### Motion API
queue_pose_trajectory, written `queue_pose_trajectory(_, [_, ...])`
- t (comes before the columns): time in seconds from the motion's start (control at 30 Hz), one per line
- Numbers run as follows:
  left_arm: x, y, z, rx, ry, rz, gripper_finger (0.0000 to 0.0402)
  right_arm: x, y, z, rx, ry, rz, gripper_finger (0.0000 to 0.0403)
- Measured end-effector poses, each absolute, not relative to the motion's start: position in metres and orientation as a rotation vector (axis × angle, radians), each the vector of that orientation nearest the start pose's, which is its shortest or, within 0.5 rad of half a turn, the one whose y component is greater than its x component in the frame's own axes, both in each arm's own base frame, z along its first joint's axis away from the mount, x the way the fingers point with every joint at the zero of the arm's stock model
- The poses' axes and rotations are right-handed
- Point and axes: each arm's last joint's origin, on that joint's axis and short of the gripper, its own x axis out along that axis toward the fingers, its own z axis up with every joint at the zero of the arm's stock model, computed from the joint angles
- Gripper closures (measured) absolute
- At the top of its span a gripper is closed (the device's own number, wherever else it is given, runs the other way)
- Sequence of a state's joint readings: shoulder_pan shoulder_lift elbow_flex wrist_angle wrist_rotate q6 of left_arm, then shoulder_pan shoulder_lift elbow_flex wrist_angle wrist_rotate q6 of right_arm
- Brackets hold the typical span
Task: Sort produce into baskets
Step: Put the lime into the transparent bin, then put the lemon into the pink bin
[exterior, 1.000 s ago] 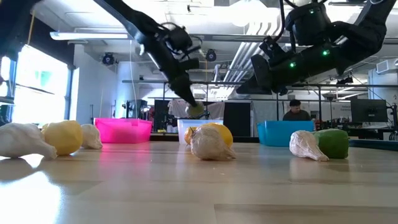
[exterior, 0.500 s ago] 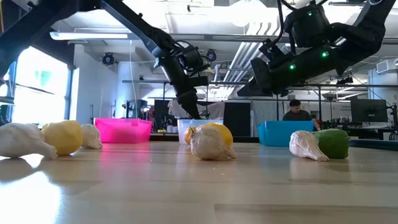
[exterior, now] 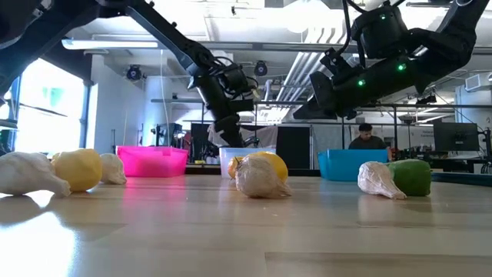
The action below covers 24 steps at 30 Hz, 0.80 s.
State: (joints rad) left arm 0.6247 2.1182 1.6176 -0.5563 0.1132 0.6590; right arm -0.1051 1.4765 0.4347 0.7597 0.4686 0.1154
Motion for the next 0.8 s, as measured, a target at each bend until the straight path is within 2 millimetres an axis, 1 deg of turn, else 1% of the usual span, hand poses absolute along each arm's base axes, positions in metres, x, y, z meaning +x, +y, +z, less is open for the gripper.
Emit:
queue_pose_trajectory(0.1, [0.3661,0.2598,0.1731,0.202,1.107,0.104,0.0306,0.2577,-0.0403,0.1591,0.06,0.248,-0.585,0.0403])
queue_pose_trajectory(0.23, [0.3685,0.2593,0.1752,0.21,1.087,0.111,0.03,0.2577,-0.0403,0.1591,0.059,0.248,-0.585,0.0403])
queue_pose_trajectory(0.33, [0.3697,0.2581,0.1757,0.213,1.086,0.11,0.0284,0.2577,-0.0403,0.1591,0.06,0.248,-0.585,0.0403])
queue_pose_trajectory(0.53, [0.3728,0.2587,0.1787,0.2,1.052,0.14,0.0238,0.2576,-0.0403,0.159,0.059,0.249,-0.585,0.0403])
queue_pose_trajectory(0.63, [0.3731,0.2587,0.1788,0.21,1.051,0.136,0.0224,0.2575,-0.0403,0.1586,0.059,0.252,-0.585,0.0403])
queue_pose_trajectory(0.7, [0.373,0.2588,0.1788,0.216,1.052,0.133,0.0223,0.2574,-0.0403,0.1583,0.058,0.256,-0.585,0.0403])
queue_pose_trajectory(0.8, [0.3742,0.2587,0.1795,0.206,1.028,0.119,0.0241,0.2575,-0.0403,0.1584,0.058,0.256,-0.585,0.0402])
